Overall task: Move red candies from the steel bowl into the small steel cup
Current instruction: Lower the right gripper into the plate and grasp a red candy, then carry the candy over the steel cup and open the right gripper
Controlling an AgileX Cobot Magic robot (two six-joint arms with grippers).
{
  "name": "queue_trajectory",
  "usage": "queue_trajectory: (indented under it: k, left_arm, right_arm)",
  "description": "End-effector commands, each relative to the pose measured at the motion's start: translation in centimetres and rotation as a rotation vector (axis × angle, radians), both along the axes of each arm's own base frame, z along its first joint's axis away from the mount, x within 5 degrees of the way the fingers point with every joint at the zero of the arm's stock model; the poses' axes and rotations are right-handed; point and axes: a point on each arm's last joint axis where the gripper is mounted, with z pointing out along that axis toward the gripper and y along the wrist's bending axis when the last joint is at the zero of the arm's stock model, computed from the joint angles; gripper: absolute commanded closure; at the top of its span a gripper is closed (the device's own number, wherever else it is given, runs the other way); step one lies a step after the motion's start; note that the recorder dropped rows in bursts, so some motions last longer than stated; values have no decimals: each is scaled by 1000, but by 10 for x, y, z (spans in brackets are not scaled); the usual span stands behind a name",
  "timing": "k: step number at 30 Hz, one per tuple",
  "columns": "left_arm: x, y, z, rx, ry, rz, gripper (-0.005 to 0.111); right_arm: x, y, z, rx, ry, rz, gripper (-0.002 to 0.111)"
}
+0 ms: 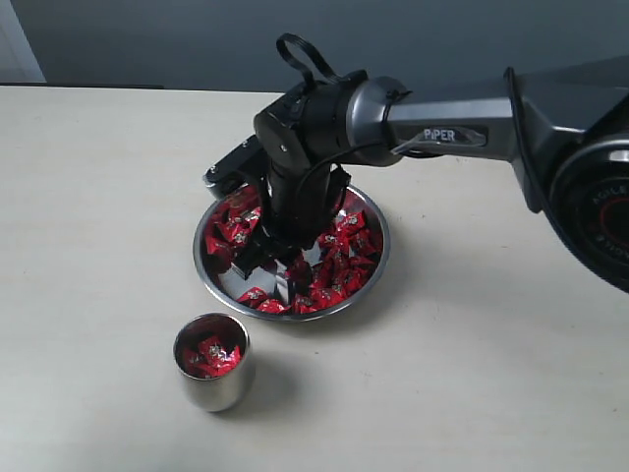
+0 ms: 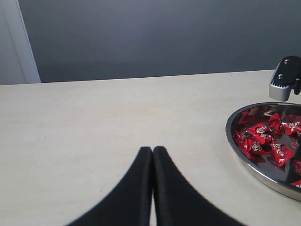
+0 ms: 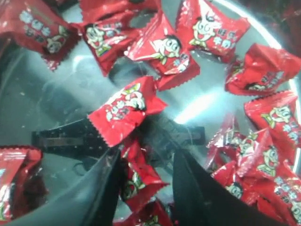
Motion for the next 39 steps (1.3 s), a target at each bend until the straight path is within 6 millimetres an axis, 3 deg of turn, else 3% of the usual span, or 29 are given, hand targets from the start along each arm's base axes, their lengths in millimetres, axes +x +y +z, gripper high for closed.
queue_trajectory:
  k: [1,4,5,6,8,11,17,21,25,31,39]
  left_arm:
    - [0,0,0,-4,-8,4,106]
    - [0,0,0,-4,-8,4,106]
    - [0,0,0,-4,-8,4,106]
    - [0,0,0,-4,-8,4,106]
    - [0,0,0,-4,-8,4,106]
    - [0,0,0,-4,-8,4,106]
    - [0,0,0,-4,-8,4,106]
    - [0,0,0,-1,-8,4,106]
    - [0,0,0,-1,-8,4,106]
    - [0,0,0,-1,-8,4,106]
    - [0,0,0,-1,-8,4,106]
  right_arm:
    - [3,-2,-14,-26,13,-1,71]
    - [2,-3,-17,-33,21,-1,76]
    - [2,-3,-16,-33,20,-1,83]
    - [2,-3,-12,-29,17,-5,99]
    - [1,-5,2,-21,11,-21,109]
    - [-7,-8,37,22,21,-47,109]
    - [-30,-2,88,210,118,29,109]
    - [-51,2,111,317,239,158,109]
    - [-67,4,111,319,373,259,109]
    - [-89,15,99,282,400,353,107]
    - [-92,23,93,304,340,368,70]
